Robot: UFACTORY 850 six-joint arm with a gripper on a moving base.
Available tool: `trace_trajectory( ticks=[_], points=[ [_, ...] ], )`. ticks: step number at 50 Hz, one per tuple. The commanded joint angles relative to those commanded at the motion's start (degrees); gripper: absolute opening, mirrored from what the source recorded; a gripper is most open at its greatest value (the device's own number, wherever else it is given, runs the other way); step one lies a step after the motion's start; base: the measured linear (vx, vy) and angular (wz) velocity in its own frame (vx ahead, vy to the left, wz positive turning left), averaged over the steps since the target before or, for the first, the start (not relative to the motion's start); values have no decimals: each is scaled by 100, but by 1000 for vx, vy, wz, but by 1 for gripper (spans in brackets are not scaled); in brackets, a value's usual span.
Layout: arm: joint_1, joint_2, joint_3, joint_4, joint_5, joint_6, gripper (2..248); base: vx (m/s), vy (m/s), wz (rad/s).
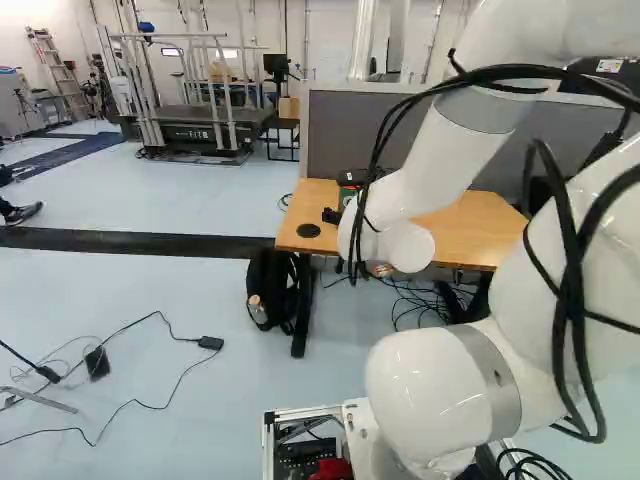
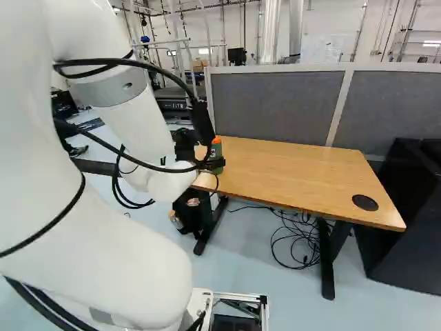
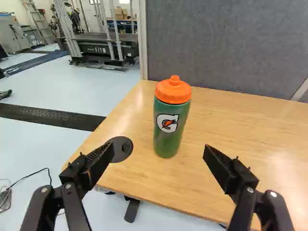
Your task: Pick up the green bottle from the table
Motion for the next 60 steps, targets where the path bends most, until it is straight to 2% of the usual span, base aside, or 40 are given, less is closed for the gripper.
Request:
trace_trajectory(
  ticks=[24,39,60],
  points=[
    [29,-664,-648,0,0,0,247,0,0,0],
    [30,-788,-715,0,0,0,247,0,0,0],
    [30,-1182,-810,0,121,0,247,0,0,0]
  ],
)
